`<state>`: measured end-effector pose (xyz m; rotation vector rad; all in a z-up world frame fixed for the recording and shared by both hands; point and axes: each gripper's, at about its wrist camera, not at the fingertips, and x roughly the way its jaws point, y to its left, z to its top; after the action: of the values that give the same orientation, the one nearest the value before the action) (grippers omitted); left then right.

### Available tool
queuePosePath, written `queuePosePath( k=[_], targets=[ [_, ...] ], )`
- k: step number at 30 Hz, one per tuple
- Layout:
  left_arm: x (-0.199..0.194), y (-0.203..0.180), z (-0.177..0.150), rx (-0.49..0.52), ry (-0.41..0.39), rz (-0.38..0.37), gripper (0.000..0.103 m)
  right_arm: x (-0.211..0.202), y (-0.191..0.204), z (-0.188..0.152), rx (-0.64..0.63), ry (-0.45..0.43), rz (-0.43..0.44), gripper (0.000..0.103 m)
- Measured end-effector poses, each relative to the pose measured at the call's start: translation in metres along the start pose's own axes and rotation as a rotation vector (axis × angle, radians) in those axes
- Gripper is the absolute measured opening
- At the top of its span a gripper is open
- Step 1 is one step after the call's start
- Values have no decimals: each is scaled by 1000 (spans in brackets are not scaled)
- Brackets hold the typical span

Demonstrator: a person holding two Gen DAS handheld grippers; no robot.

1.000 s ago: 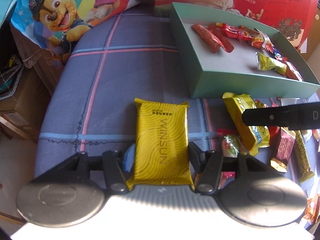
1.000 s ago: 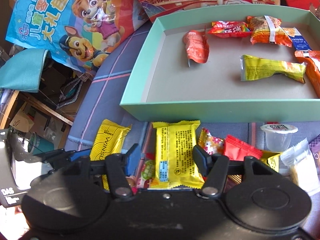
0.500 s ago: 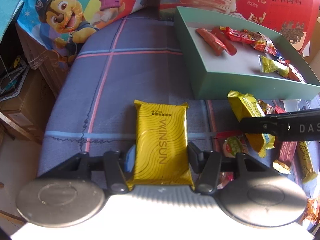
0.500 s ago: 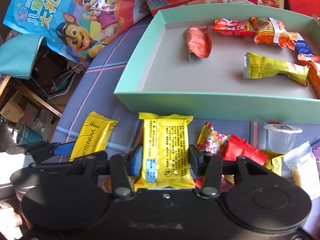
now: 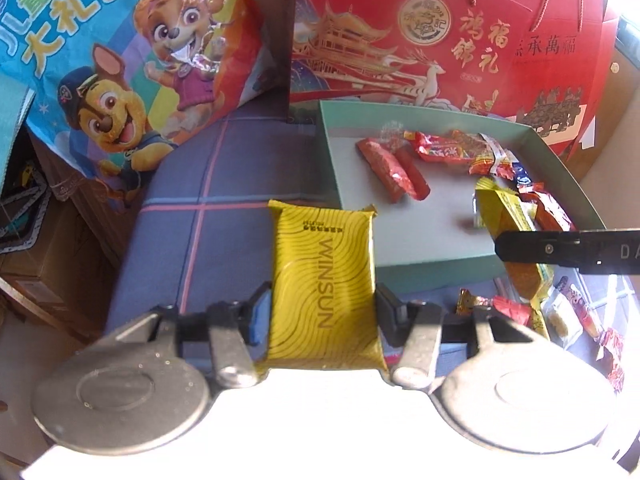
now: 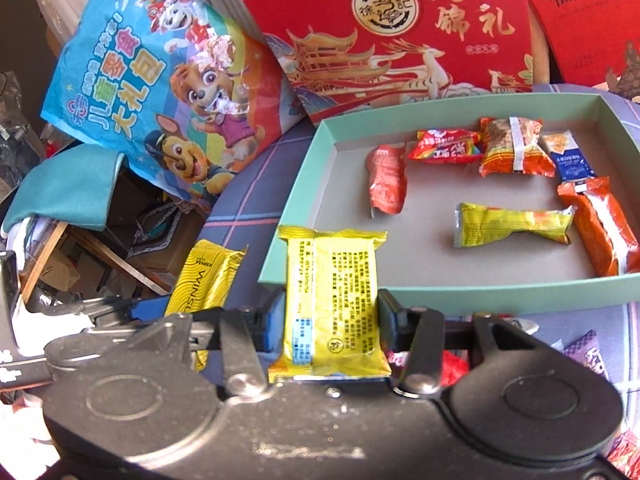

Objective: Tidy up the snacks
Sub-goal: 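Carry both yellow packets into the green tray and open both grippers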

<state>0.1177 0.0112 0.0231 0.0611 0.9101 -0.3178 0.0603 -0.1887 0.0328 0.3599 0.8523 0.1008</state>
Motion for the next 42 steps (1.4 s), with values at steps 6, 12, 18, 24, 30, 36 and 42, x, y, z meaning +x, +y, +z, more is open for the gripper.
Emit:
queuePosePath(
  k=[6,12,18,24,30,36,42],
  targets=[
    [31,-29,52,57,-20,-7,52,26,-26,36,51,-15,-73,47],
    [80,-43,90,80,1,-7,52,59,-47,61,113,-1,-88,47],
    [124,-48,116,83,31,0,52,91,-68,78,155,19,-83,47],
    [148,-48,130,92,35,7,52,109,-77,82,156,37,-76,47],
    [155,-51,135,98,15,16,67,109,-84,88,198,42,-50,66],
    [139,-50,129,82,-11,60,95,84,-72,88,163,-33,-61,101],
    [111,-42,112,41,-6,45,102,61,-61,74,153,-37,-65,103]
  ],
)
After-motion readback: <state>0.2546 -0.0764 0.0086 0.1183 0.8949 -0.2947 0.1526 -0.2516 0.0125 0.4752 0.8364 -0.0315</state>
